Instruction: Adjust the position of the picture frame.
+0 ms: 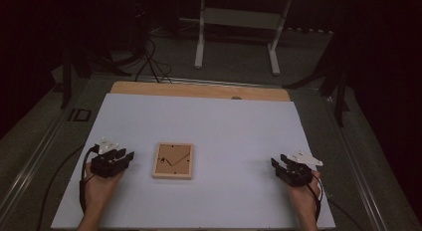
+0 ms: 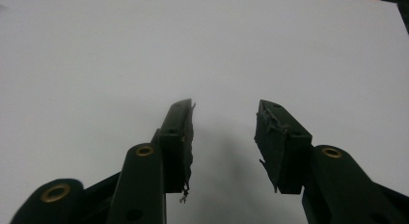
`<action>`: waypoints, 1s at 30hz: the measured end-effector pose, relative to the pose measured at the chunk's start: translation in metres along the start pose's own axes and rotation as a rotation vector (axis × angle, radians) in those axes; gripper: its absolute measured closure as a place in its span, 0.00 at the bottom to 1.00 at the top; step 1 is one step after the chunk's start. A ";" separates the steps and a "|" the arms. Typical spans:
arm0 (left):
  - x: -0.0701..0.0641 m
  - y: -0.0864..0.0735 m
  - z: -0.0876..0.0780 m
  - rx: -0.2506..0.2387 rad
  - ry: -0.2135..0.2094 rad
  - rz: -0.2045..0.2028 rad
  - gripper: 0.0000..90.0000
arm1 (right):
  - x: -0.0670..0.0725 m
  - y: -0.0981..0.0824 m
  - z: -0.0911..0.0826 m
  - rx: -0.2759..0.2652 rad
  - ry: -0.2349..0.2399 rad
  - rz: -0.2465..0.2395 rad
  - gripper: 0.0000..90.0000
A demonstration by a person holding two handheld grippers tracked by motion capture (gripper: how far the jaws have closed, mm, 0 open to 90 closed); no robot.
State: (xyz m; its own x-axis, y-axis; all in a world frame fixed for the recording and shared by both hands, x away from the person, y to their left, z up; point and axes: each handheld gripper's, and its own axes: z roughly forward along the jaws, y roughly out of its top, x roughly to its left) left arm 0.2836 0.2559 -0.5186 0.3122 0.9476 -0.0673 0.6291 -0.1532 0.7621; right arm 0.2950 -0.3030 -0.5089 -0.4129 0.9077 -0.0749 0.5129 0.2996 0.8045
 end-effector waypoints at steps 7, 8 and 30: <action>-0.003 0.001 -0.003 -0.024 -0.002 0.002 0.67 | 0.001 0.001 -0.002 -0.025 -0.003 -0.009 0.61; -0.003 0.001 -0.004 -0.026 0.000 0.001 0.66 | 0.001 0.001 -0.003 -0.028 -0.004 -0.005 0.60; -0.028 0.006 -0.018 -0.055 -0.137 0.067 0.90 | 0.003 0.002 -0.003 -0.031 -0.007 -0.026 0.59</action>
State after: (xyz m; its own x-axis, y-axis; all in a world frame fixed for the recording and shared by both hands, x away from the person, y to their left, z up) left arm 0.2652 0.2336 -0.5006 0.4488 0.8881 -0.0995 0.5650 -0.1958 0.8015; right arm 0.2926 -0.3004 -0.5059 -0.4204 0.9018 -0.1001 0.4787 0.3142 0.8199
